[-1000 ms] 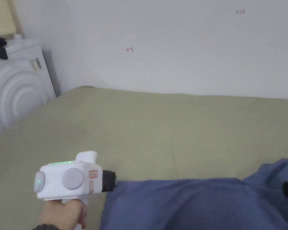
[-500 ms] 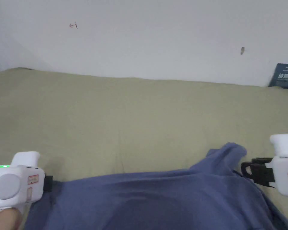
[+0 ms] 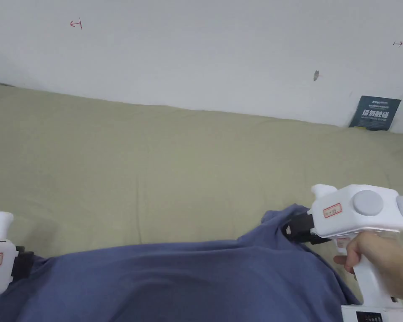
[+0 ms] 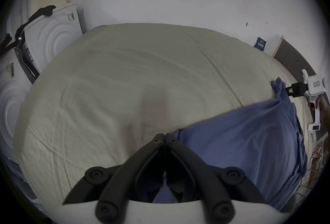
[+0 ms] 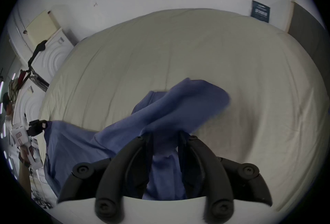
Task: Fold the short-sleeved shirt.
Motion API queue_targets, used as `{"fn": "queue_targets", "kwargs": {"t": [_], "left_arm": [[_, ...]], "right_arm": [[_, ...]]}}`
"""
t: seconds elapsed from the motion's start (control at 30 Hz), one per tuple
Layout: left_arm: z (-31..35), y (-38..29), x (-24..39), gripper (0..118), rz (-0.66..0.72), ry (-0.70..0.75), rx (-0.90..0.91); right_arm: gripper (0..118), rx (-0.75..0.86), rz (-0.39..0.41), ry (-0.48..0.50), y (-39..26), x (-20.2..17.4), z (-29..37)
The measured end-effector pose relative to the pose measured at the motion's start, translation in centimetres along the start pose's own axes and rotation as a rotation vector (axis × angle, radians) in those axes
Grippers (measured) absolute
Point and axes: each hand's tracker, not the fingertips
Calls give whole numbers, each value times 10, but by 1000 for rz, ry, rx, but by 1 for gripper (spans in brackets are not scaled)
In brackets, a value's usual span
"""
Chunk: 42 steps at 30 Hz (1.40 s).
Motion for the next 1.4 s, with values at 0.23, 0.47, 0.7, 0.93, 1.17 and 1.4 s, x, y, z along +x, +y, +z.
{"fn": "queue_targets", "kwargs": {"t": [0.23, 0.47, 0.7, 0.93, 1.17, 1.4], "left_arm": [[-10, -6, -1, 0, 17, -36, -17], [0, -6, 1, 0, 27, -62, 31], [34, 7, -2, 0, 34, -112, 113], [82, 4, -2, 0, -26, -151, 192], [135, -27, -8, 0, -49, -229, 224], [196, -78, -11, 0, -68, -220, 208]], "right_arm": [[4, -72, 110, -117, 2, -20, -6], [4, 179, 120, -35, -9, -28, 48], [4, 292, 128, -16, -26, -40, 119], [4, 340, 165, 19, -57, -39, 177], [4, 369, 160, 13, -116, -38, 240], [4, 330, 98, -35, -190, -31, 280]]}}
